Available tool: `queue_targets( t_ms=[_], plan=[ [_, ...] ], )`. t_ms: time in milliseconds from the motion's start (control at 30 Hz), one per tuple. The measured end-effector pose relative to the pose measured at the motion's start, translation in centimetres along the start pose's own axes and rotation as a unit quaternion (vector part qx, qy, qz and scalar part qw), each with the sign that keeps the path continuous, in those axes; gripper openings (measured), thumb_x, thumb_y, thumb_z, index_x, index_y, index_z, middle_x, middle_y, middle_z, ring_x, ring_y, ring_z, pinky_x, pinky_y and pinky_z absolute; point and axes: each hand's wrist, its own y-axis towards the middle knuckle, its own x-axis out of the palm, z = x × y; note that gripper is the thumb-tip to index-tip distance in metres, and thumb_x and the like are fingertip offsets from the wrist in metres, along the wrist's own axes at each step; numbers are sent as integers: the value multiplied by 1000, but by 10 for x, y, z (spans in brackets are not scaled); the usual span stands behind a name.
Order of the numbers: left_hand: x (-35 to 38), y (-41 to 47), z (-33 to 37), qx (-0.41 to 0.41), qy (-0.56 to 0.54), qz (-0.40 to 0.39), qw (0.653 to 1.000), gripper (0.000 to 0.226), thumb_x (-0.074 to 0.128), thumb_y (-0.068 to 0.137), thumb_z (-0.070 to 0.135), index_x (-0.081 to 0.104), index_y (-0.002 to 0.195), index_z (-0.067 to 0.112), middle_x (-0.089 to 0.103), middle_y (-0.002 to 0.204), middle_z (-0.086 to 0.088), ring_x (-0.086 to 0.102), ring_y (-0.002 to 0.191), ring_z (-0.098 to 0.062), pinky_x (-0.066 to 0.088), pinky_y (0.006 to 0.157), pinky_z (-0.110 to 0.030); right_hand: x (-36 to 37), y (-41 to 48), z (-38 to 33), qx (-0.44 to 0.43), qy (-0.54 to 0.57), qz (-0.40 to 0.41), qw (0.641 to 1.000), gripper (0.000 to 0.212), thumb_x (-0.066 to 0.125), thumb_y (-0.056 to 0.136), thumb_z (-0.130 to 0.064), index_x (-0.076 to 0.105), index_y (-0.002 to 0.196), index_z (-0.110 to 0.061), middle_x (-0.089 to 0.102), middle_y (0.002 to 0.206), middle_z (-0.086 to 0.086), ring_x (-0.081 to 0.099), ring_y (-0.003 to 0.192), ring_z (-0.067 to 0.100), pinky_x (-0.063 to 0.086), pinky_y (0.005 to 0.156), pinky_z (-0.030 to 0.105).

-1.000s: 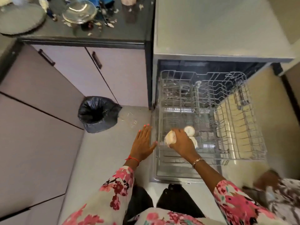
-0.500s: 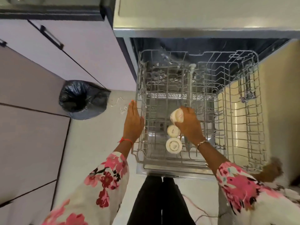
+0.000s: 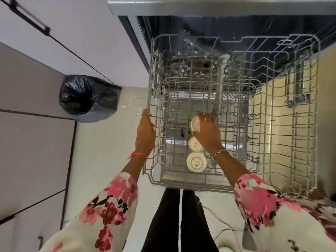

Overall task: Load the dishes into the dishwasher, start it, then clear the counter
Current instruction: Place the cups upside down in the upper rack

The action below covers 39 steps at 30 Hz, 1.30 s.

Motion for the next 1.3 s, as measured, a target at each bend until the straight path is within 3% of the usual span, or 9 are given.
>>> queue_targets(
  t_ms=[300, 600, 733, 800, 867, 933, 1033, 1133, 1300],
  plan=[
    [-1, 0, 3, -10, -6, -3, 1000, 46, 38, 95, -6, 33, 140, 1, 57, 101, -10, 55, 81, -15, 47, 78, -23, 6, 3, -5, 20, -11, -16, 1000, 65, 63, 85, -23, 31, 141, -14, 35, 141, 14, 34, 131, 34, 48, 89, 42],
    [1, 2, -1, -15, 2, -7, 1000, 50, 39, 94, -6, 31, 142, 4, 54, 89, -5, 52, 77, -11, 40, 71, -12, 4, 5, -8, 49, -28, -26, 998, 76, 64, 84, -28, 23, 145, -11, 32, 144, 16, 29, 135, 36, 39, 102, 45],
    [1, 1, 1, -19, -2, -3, 1000, 50, 37, 95, -5, 29, 143, 4, 59, 98, -10, 55, 79, -16, 44, 76, -22, -3, 4, -7, 57, -8, -36, 998, 83, 67, 81, -37, 21, 146, -10, 31, 144, 18, 26, 136, 37, 35, 106, 47],
    [-4, -1, 5, -25, 4, -27, 999, 51, 37, 97, 0, 25, 146, 5, 59, 119, -16, 60, 95, -27, 44, 84, -25, -9, 1, -8, 50, -4, -18, 999, 82, 65, 81, -42, 25, 144, -9, 34, 143, 17, 29, 134, 37, 33, 106, 46],
    [-14, -4, 6, -6, 40, -61, 997, 54, 38, 98, 7, 19, 148, 5, 39, 144, -18, 44, 127, -32, 36, 104, -31, -20, -3, -13, 35, -1, 5, 999, 76, 59, 84, -45, 29, 142, -7, 38, 140, 16, 34, 131, 34, 32, 105, 44],
    [-29, -12, 5, 46, 119, -72, 989, 55, 38, 100, 17, 17, 148, 2, 21, 155, -17, 20, 143, -31, 15, 118, -36, -34, -8, -21, 7, -1, 21, 1000, 69, 54, 87, -46, 33, 139, -5, 42, 137, 15, 39, 128, 31, 35, 102, 39],
    [-64, -30, -2, 74, 171, -51, 981, 56, 34, 101, 30, 17, 149, 6, 11, 158, -12, 4, 148, -27, 1, 120, -38, -57, -21, -47, -60, -18, 40, 997, 64, 45, 94, -43, 30, 141, -2, 35, 146, 16, 33, 135, 29, 33, 107, 37],
    [-106, -47, -12, 93, 194, -23, 976, 58, 37, 100, 32, 18, 148, 6, 9, 158, -11, 2, 148, -27, 0, 120, -38, -80, -34, -87, -128, -22, 38, 991, 62, 41, 98, -39, 26, 145, -2, 23, 153, 15, 21, 143, 27, 23, 116, 36],
    [-189, -56, -48, 101, 210, -3, 972, 64, 37, 100, 38, 11, 150, 8, 6, 159, -8, -1, 148, -23, -11, 116, -29, -95, -52, -177, -209, -26, 32, 977, 58, 40, 99, -33, 24, 145, -1, 17, 156, 14, 12, 145, 24, 10, 118, 31]
  ],
)
